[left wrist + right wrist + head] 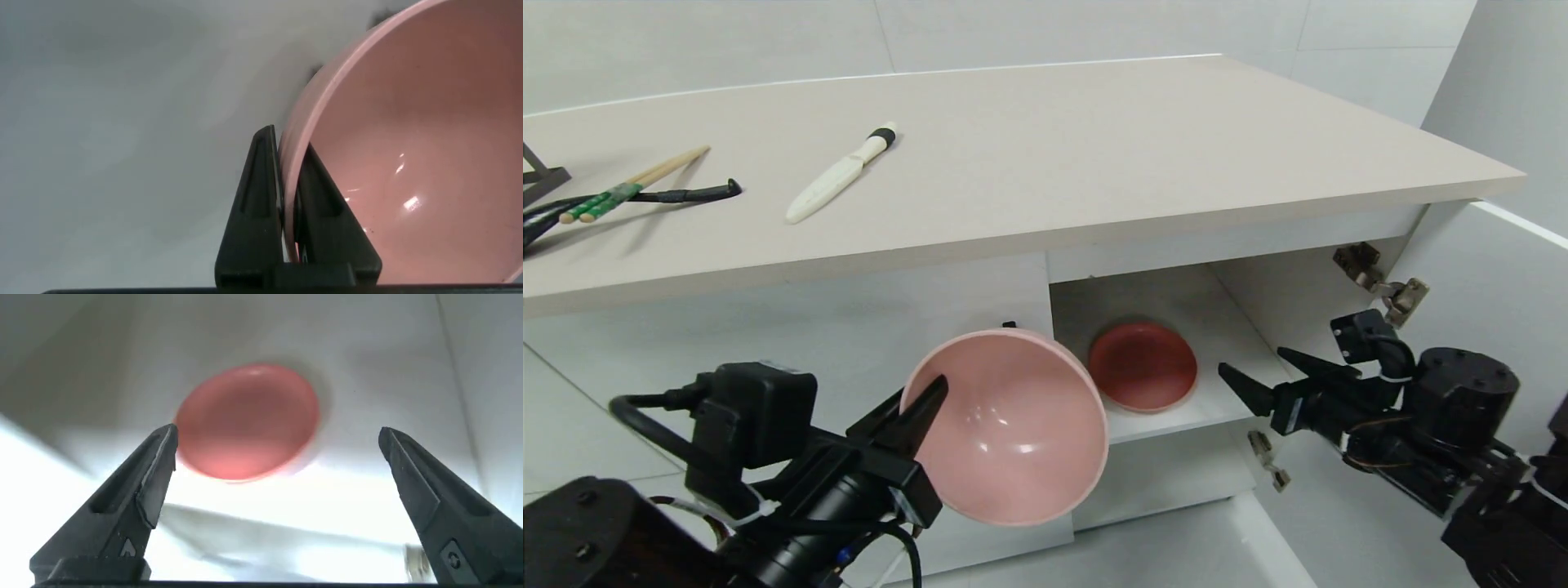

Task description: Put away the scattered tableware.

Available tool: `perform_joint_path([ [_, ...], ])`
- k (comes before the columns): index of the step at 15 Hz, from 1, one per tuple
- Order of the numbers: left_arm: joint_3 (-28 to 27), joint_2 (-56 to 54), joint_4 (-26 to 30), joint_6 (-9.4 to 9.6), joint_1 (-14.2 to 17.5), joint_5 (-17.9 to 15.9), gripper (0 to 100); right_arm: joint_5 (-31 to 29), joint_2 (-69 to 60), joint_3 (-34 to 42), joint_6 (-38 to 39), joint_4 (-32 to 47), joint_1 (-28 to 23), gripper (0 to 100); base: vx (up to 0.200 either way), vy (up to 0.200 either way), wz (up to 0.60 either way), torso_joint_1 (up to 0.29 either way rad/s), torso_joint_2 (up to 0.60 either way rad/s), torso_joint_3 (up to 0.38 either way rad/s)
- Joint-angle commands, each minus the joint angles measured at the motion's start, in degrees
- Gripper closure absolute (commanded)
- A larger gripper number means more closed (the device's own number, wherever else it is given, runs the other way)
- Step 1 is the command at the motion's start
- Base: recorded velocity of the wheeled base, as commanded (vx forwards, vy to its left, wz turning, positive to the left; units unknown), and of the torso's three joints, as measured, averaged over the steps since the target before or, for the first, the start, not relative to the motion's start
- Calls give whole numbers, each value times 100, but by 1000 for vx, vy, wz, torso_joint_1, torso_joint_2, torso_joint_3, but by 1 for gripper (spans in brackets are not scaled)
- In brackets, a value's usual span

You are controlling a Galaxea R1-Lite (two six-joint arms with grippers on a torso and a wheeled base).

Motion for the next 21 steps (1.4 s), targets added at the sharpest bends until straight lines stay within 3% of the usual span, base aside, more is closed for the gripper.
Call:
perform_joint_path([
  [1,-80,318,-19,163,-444,126,100,-5,-1161,903,-7,-8,127,0,0,0,0,0,0,0],
  [3,-484,415,-19,199,-760,179,100,-14,-1416,1448,-7,-8,127,0,0,0,0,0,0,0],
  [5,-836,512,-19,726,-971,346,100,-14,-1714,1932,-7,-8,127,0,0,0,0,0,0,0],
  [6,-1117,670,-19,849,-971,381,100,-14,-1837,2011,-7,-8,127,0,0,0,0,0,0,0],
  [8,-1504,907,-19,823,-962,715,100,-14,-1960,2046,-7,-8,74,0,0,0,0,0,0,0],
  [12,-1926,1373,-19,840,-971,742,100,-22,-2251,2020,-16,-8,65,0,0,0,0,0,0,0],
  [14,-2163,1628,-19,875,-971,917,100,-22,-2505,2046,-7,-8,91,0,0,0,0,0,0,0],
  [15,-2392,1988,-19,937,-980,1348,100,-22,-2699,2046,-16,-8,144,0,0,0,0,0,0,0],
  [17,-2576,2428,-19,1025,-989,1577,100,-14,-2839,1976,-16,-8,399,0,0,0,0,0,0,0],
  [21,-2805,2709,-19,1025,-1068,1533,100,-14,-2541,1782,-112,-8,663,0,0,0,0,0,0,0],
])
